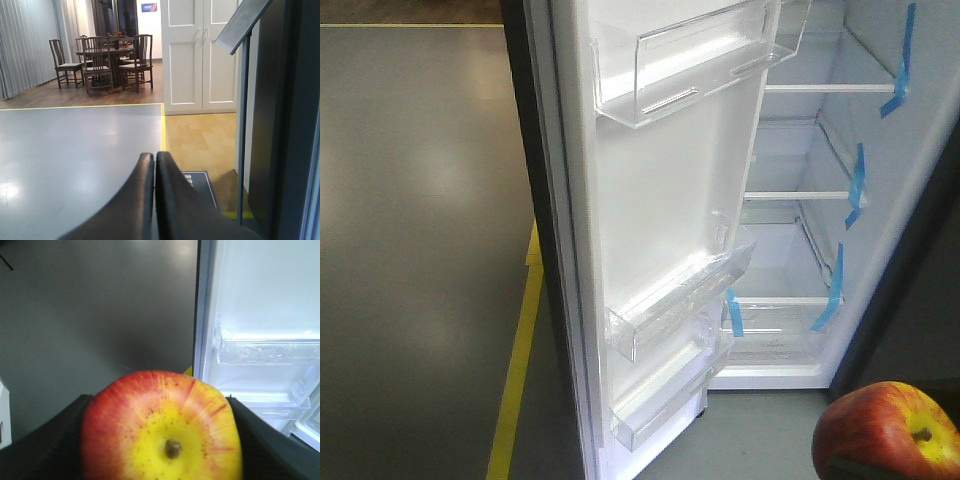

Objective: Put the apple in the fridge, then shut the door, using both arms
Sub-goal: 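Stop the base in front of the refrigerator door bins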

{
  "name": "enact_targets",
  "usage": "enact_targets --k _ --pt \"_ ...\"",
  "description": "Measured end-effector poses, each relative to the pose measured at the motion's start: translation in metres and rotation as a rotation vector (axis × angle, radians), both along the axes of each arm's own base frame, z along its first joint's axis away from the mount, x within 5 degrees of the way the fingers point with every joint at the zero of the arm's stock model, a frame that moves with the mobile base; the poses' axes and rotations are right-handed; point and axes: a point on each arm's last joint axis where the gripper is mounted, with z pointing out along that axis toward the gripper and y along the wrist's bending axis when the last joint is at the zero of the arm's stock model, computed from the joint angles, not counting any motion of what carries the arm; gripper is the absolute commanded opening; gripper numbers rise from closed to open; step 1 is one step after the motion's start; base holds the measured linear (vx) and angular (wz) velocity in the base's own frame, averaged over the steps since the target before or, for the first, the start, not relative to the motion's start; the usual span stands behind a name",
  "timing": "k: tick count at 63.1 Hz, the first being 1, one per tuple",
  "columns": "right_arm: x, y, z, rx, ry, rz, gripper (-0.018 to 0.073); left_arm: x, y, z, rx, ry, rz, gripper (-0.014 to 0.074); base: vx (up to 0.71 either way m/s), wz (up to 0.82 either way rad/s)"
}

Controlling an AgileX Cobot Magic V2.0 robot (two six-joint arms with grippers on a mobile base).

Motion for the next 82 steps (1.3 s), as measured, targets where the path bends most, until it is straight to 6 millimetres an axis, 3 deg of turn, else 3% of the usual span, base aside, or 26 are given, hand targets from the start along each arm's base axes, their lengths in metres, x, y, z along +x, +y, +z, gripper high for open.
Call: enact_targets --k 82 --pt "0.0000 0.0000 0.0000 0.000 0.000 0.000 0.0361 0.0000 0.0000 0.0000 0.000 0.000 0.000 -0.0006 0.05 -0.02"
